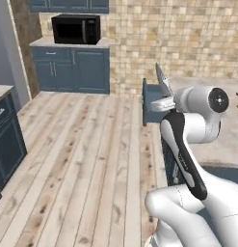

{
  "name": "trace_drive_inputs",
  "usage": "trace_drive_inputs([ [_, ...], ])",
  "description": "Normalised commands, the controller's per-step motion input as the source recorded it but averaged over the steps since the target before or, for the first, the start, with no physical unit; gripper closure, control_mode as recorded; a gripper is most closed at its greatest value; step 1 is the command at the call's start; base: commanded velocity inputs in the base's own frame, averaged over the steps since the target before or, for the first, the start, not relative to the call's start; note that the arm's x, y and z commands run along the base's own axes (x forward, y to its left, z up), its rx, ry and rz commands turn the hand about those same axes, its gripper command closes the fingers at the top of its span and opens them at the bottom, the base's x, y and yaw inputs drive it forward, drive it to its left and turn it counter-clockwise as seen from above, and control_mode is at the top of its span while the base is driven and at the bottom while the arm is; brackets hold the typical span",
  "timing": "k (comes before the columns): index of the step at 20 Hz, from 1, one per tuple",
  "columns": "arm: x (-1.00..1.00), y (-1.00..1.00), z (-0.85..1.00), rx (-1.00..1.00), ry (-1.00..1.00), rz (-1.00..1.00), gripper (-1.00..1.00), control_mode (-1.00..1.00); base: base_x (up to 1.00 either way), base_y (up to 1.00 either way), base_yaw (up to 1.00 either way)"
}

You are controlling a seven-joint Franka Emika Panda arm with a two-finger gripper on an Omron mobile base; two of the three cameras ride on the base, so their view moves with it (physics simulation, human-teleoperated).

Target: Pick up the metallic utensils from the counter and place them in the open drawer. Make sure not to pick up any wooden utensils.

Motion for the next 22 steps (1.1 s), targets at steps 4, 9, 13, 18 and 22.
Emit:
trace_drive_inputs([
  [4,0.00,0.00,0.00,0.00,0.00,0.00,1.00,1.00,0.48,1.00,-0.57],
  [9,0.00,0.00,0.00,0.00,0.00,0.00,1.00,1.00,0.50,1.00,-0.50],
  [13,0.00,0.00,0.00,0.00,0.00,0.00,1.00,1.00,0.81,0.17,-0.24],
  [18,0.00,0.00,0.00,0.00,0.00,0.00,1.00,1.00,0.92,-0.38,0.00],
  [22,0.00,0.00,0.00,0.00,0.00,0.00,1.00,1.00,1.00,0.11,-0.01],
])
